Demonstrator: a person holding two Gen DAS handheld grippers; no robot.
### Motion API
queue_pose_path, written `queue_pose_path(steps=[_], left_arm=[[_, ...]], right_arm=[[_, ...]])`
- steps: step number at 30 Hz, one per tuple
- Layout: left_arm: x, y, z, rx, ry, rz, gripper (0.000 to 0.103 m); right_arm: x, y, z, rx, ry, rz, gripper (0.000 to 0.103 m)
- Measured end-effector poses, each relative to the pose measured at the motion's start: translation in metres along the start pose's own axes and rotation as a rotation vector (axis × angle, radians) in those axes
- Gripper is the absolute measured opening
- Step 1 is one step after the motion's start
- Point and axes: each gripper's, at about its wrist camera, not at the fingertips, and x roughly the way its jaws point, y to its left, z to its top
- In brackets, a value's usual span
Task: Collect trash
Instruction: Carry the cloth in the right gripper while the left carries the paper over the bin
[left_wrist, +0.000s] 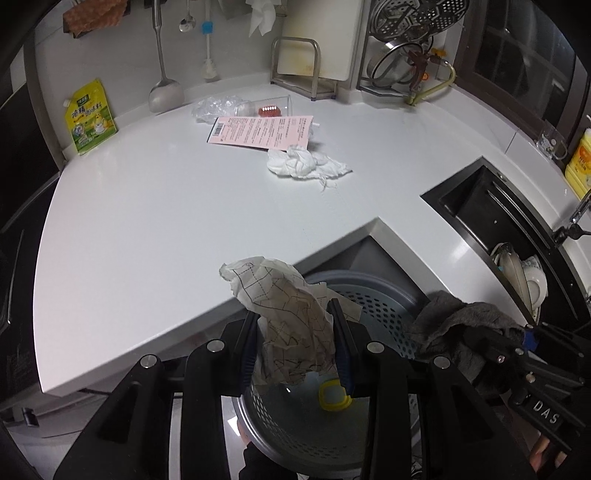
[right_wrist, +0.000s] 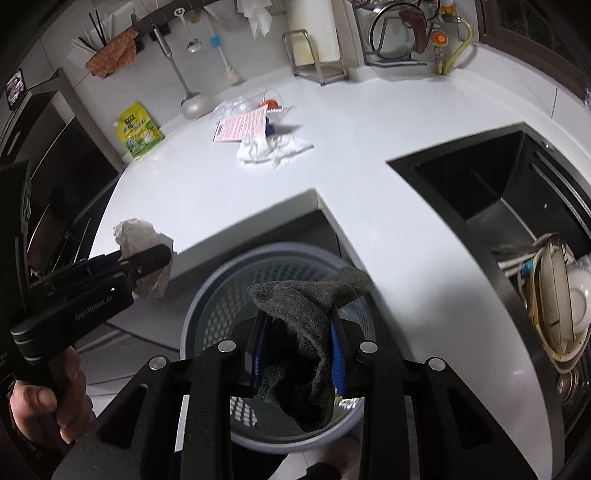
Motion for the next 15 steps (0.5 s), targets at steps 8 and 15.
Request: queue_pose_path(steps=[8,15], left_arm=[[-0.005,-0.014,-0.025,0.002,0.041,-0.011,0.035],[-0.009,-0.014,-0.033,-0.015,0.059,-0.014,0.035]], right_arm=[[0.000,0.001,-0.022,-0.006,0.037,0.032,0.027],[-0.002,0.002,-0.027,-0.018,0.050,0.039,0.027]])
